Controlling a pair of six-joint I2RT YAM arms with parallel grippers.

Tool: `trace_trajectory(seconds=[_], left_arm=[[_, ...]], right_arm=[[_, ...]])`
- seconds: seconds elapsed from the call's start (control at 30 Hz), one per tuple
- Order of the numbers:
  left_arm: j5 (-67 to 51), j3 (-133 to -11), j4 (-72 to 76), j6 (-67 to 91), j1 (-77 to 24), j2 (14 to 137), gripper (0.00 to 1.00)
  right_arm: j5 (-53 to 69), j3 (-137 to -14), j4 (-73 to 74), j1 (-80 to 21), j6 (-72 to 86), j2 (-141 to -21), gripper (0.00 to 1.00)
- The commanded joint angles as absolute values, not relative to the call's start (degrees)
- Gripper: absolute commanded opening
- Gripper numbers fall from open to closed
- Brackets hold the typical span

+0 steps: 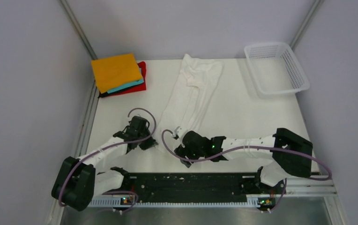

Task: Fold and stack the t-shirts
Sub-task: Grab the bottom of the folded rectangular tshirt with both arms

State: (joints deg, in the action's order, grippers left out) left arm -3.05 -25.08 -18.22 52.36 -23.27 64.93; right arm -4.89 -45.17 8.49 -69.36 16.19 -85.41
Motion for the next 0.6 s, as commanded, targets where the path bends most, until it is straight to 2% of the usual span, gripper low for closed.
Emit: trace_trajectory(seconds=[0.0, 0.13, 0.23, 0.37, 0.4, 0.57], left_arm=[[-3.76, -23.36, -20.87, 51.96, -23.38, 65.56, 0.0], [-4.79, -22.41, -21.61, 52.67, -23.37, 62.99, 0.0], [-4.74, -21.62, -23.6, 53.06, -23.38, 60.6, 0.0], [-4.2, -19.51, -27.52, 53.84, -23.38, 54.96, 0.0], [-5.26, -18.54, -27.84, 53.99, -23.38, 52.9, 0.0], [-9.59, -14.03, -31.46, 55.64, -23.72, 39.38, 0.0]], right_arm=[[-6.37, -44.3, 7.22, -69.71, 17.26, -87.42, 0.65], [-7.74, -43.35, 7.21, -69.79, 19.46, -90.42, 0.56], [-12.3, -43.33, 9.76, -70.73, 22.1, -91.69, 0.4], [-16.58, -42.05, 12.39, -74.67, 26.23, -88.53, 0.07], [-16.17, -41.75, 12.93, -75.8, 26.9, -87.43, 0.03], [-12.39, -41.07, 15.33, -81.66, 30.28, -82.4, 0.01]])
